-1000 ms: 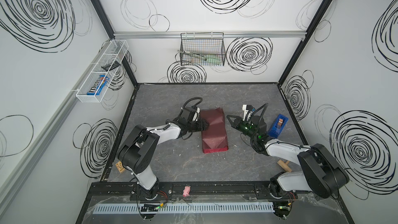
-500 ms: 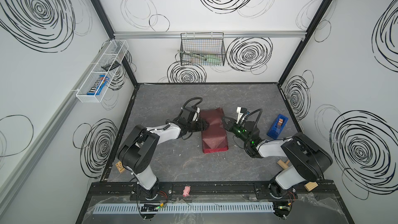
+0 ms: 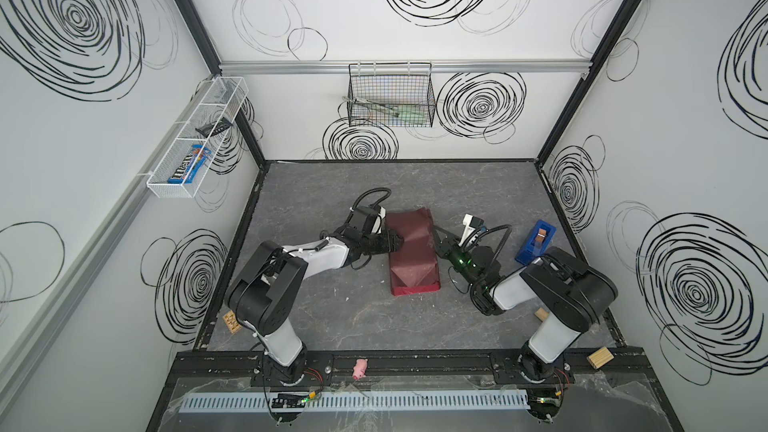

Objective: Wrap a gift box in wrapping paper
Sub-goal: Wrap the gift box with the wrapping paper.

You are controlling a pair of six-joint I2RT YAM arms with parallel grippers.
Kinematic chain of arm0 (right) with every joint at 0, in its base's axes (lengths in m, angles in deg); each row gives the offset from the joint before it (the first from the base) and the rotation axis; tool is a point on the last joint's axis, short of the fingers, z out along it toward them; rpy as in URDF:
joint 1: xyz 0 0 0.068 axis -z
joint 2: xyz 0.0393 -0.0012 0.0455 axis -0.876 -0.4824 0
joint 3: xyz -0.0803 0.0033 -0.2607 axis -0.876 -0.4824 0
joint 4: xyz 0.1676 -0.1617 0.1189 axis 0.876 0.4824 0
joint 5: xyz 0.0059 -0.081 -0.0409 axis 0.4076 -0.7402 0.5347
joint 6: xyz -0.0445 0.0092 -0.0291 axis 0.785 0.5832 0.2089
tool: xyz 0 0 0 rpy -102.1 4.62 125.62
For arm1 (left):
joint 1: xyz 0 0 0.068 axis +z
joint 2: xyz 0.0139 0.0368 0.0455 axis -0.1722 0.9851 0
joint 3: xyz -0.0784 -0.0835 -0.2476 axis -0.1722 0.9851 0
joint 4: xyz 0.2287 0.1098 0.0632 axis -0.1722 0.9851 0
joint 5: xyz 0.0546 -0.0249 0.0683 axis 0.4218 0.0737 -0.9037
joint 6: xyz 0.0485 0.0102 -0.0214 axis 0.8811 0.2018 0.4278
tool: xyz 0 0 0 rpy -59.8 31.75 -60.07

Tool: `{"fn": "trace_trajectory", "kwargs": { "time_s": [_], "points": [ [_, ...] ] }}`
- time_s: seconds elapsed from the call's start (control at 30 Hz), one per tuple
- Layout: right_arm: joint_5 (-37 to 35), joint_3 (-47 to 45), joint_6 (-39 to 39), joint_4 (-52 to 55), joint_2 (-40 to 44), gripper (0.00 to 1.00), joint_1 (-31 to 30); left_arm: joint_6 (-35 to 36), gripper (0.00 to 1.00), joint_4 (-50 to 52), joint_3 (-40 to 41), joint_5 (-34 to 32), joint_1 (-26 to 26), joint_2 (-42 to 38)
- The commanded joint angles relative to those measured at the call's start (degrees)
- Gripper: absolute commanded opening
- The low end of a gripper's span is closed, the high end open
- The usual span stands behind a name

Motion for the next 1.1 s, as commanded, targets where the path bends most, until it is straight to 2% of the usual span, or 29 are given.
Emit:
{"fn": "trace_trajectory", "kwargs": {
  "time_s": [0.0,0.2,0.67,1.0,1.07],
  "points": [
    [-2.54,-0.4,-1.2,-7.17,-2.6,0.0,-0.28,1.37,0.66,6.52,1.66,-5.4,0.08,0.73],
    [-2.76,0.74,-0.74,-8.74,-6.11,0.0,-0.46,1.47,0.67,6.74,1.71,-5.52,0.1,0.46],
    [-3.99,-0.48,-0.05,-8.75,-8.19,0.0,-0.72,1.21,0.67,6.1,2.02,-5.21,0.03,0.72],
    [-2.78,0.21,0.15,-4.41,-6.12,0.18,-0.5,1.13,0.67,6.0,1.92,-5.19,-0.01,0.9],
    [-2.5,0.05,-0.17,-4.0,-6.07,0.26,-0.13,1.21,0.67,6.21,1.77,-5.21,-0.05,0.9]
  ]
}}
